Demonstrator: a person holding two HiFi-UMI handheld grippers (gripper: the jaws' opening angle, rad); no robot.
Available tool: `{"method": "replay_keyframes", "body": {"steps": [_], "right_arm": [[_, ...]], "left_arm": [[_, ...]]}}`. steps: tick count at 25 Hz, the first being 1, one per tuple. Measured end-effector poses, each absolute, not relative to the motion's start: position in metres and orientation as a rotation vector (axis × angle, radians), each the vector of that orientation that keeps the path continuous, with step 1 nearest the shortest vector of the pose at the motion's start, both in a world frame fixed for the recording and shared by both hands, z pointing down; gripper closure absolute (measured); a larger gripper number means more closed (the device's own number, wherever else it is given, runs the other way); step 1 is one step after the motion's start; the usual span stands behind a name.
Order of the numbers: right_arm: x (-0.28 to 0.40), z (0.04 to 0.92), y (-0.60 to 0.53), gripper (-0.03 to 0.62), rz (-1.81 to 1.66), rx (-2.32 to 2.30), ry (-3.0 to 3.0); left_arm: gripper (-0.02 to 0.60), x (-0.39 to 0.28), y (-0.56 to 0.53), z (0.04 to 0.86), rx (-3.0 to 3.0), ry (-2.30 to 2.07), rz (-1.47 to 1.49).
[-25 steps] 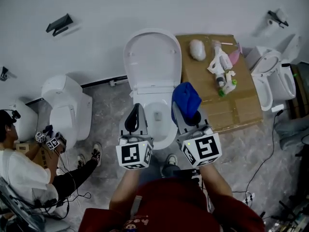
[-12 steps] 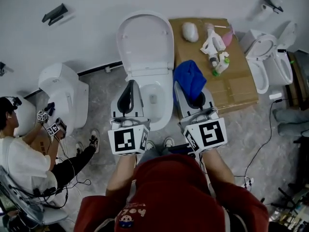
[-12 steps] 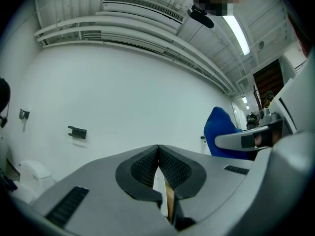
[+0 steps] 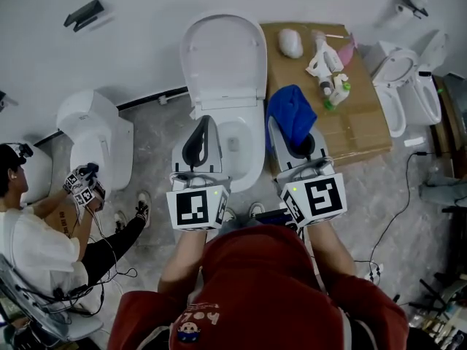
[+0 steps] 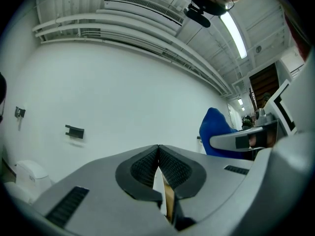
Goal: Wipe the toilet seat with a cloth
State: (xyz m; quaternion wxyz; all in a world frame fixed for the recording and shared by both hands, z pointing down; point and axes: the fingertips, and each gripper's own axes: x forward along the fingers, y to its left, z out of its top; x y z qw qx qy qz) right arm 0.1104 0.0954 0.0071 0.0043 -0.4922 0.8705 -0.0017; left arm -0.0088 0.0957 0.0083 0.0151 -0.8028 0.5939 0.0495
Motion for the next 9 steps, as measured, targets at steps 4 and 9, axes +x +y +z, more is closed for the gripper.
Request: {"method": "replay_keyframes", "body": {"steps": [4,9], "right_arm": [[0.107,0.008,0.095,0.536,0.008,-1.557,2.729],[0.105,0.008,0.088,0.536,0.011,-1.565,2.735]], "left_arm": [[0.566,-0.015,0.096,0.009,-2.498,1.856,0.157],[0.566,-0.023,0.091,0.011,-2.492,1.865,0.151]]}}
